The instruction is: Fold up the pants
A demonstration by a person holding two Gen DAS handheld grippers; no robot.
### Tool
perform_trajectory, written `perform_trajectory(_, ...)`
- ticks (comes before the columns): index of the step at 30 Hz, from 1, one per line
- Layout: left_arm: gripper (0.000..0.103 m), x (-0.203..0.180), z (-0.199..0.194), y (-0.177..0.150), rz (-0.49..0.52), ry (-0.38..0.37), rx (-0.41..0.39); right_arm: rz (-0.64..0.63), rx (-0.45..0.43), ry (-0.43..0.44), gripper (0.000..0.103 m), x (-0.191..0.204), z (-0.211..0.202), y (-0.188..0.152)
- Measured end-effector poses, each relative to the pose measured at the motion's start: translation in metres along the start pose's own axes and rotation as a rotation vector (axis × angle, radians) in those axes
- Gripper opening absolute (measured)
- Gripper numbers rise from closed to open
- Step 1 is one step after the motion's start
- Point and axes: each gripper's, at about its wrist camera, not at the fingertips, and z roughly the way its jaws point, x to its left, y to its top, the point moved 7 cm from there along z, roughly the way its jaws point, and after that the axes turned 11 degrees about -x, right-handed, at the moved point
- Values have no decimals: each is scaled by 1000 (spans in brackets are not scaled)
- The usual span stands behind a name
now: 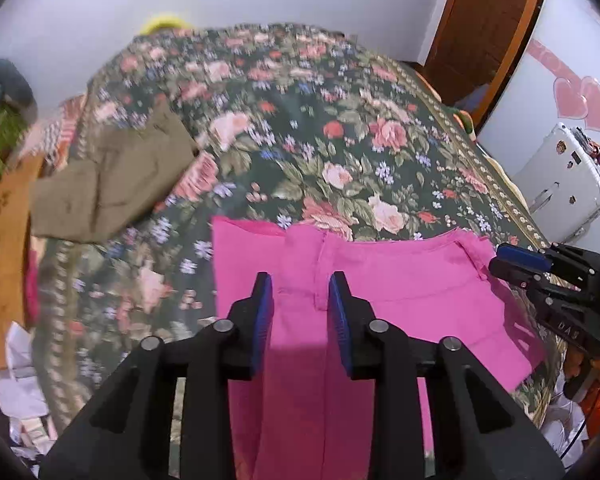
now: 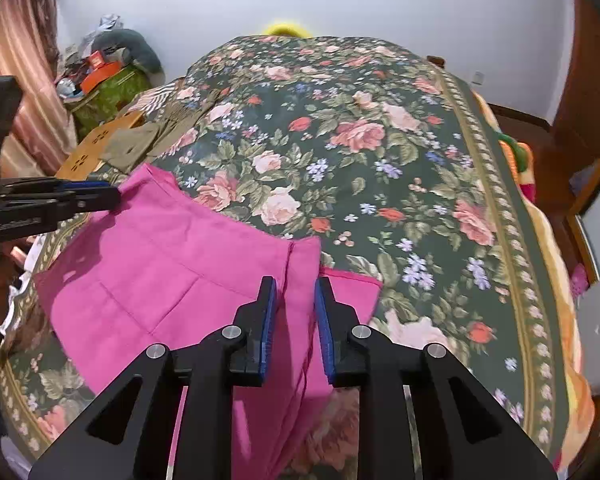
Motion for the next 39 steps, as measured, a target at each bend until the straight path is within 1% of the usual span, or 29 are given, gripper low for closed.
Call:
perform_trajectory(1,42,2,-6,1,-1,-1,-8,9,2,-1,25,-1,-4,0)
perform_trajectory(2,47,4,-11,1,-3,-3,-13,18,3,-2,29,-2,-7,1)
perform_trajectory(3,57,6,-14,0,-8,-5,-18,29,2,-5,40,-3,-11,0)
perform_trajectory(4,62,10,-18,-2,-15,-6,-18,38,-1,-9,51,-4,-16,0)
perform_trajectory(6,63,16,-21,-10,-29,-9,4,46,-9,-14,57,-4,-23,-3)
perform_trajectory(8,63,19,-20,-22,-44,-13,37,60,0,-9,58,-4,-28,-9)
perform_trajectory(12,64,23,-13,-46,-60,-21,85,120,51,7,58,-5,-25,-28)
perform_trajectory(15,66,27,-8,-55,-117,-53,103,158,86,20,58,-5,-20,-43)
perform_trajectory(18,67,29,0,-56,-158,-92,110,195,77,37,59,-6,-18,-47)
perform_trajectory(20,66,29,3,-54,-162,-97,109,217,62,75,61,-6,-17,-45)
perform_trajectory(21,64,27,5,-53,-155,-98,104,227,56,91,61,-6,-17,-44)
perform_trajectory(24,55,24,10,-49,-153,-108,99,235,55,110,58,-5,-10,-42)
perform_trajectory(25,53,23,12,-48,-160,-111,98,235,51,111,55,-5,-9,-42)
perform_trajectory(26,51,23,12,-47,-165,-114,95,235,48,110,52,-5,-7,-41)
perform_trajectory(28,47,22,15,-46,-168,-120,91,235,48,113,38,-5,-5,-40)
perform_trajectory(29,45,21,15,-45,-163,-122,89,234,47,114,36,-5,-3,-40)
perform_trajectory(31,35,17,14,-44,-152,-133,85,224,43,110,29,-4,-1,-39)
perform_trajectory(34,29,13,12,-42,-132,-125,74,202,32,98,19,-3,-1,-36)
perform_trajectory(37,25,12,10,-41,-124,-106,65,184,11,92,13,-3,-3,-32)
perform_trajectory(39,22,10,7,-40,-110,-92,56,157,-13,89,12,-2,-7,-27)
